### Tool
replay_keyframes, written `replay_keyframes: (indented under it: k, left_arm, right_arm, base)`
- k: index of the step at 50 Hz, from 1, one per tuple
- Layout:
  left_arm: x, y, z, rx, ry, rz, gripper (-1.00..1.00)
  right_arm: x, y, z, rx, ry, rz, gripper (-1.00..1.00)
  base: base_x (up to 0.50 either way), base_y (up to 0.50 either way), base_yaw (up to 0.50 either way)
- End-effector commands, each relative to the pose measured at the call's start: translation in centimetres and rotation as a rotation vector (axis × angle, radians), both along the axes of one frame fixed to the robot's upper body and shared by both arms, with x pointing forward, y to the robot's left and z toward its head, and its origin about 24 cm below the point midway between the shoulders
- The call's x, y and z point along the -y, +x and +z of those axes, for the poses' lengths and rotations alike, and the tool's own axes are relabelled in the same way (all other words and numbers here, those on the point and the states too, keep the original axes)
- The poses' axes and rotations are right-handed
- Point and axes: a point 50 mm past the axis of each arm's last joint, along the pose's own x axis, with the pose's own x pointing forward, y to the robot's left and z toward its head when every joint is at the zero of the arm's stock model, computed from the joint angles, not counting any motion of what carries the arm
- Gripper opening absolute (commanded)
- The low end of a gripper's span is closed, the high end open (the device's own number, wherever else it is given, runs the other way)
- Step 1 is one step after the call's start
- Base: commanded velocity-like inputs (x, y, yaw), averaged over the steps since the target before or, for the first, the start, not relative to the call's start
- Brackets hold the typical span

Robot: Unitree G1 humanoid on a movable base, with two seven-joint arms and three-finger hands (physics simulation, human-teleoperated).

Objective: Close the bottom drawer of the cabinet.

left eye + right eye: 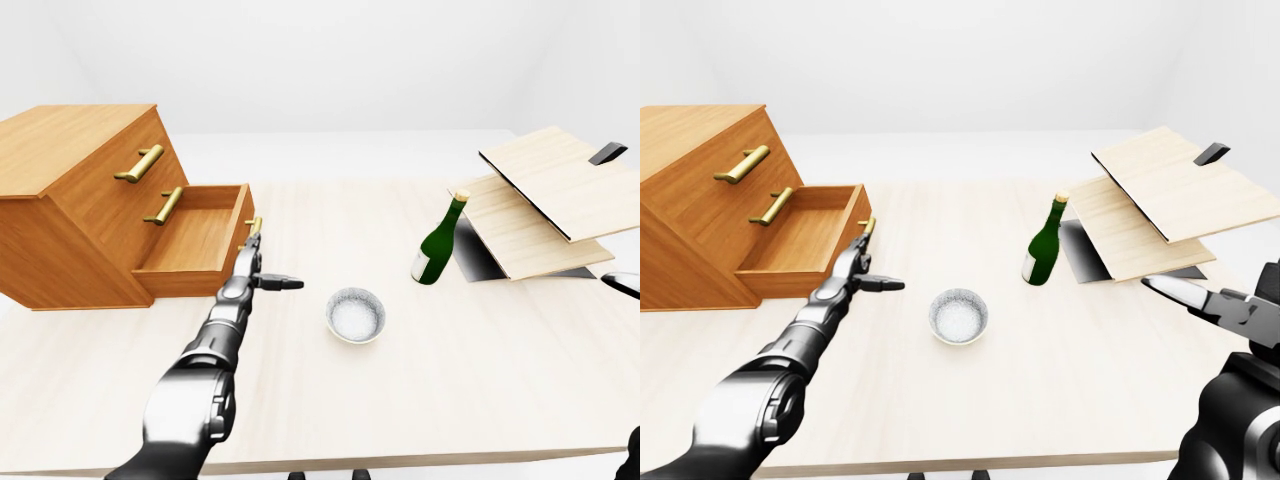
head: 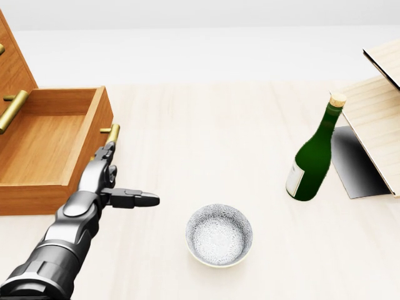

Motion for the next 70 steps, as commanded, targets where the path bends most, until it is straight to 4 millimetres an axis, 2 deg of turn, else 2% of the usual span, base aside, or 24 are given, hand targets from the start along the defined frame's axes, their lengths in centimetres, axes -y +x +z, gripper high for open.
replay_keyframes:
  k: [1,10,41,49,52,53,59,60,70]
  left_arm:
    - [-1.6,-0.5,-0.9,-0.062,-0.009,0.064,1.0]
    - [-3.2,-0.8,-1.0,-0.067,-0.009,0.146,1.0]
    - [-6.9,-2.0,-1.8,-0.134,0.006,0.353,1.0]
    - [-7.9,-2.1,-1.5,-0.129,0.103,0.38,1.0]
    - [-8.7,-2.2,-1.2,-0.127,0.125,0.39,1.0]
    - [-9.5,-2.0,-0.5,-0.115,0.169,0.396,1.0]
    - [-10.7,-2.0,0.1,-0.114,0.215,0.411,1.0]
    - [-14.9,-4.4,-0.6,-0.184,0.158,0.56,1.0]
    - [-16.1,-5.2,-0.7,-0.203,0.159,0.603,1.0]
  right_arm:
    - [-0.1,0.0,0.1,0.004,-0.004,0.004,1.0]
    - [-0.1,0.1,0.1,0.005,-0.004,0.01,1.0]
    - [-0.2,-0.3,0.2,0.013,-0.004,0.013,1.0]
    - [-0.3,-0.5,0.4,0.027,-0.006,0.015,1.0]
    - [-0.3,-0.4,0.3,0.024,-0.005,0.017,1.0]
    - [-0.4,-0.3,0.2,0.018,-0.006,0.02,1.0]
    - [-0.4,-0.4,0.6,0.034,-0.008,0.02,1.0]
    - [-1.1,-0.2,0.7,0.033,-0.027,0.033,1.0]
    - [-1.1,-0.4,0.8,0.043,-0.034,0.03,1.0]
  base:
    - [0.0,0.0,0.0]
    - [0.0,0.0,0.0]
    - [0.0,0.0,0.0]
    - [0.0,0.0,0.0]
    - [0.0,0.0,0.0]
    - [0.0,0.0,0.0]
    - [0.0,0.0,0.0]
    - [0.0,0.0,0.0]
    - [0.0,0.0,0.0]
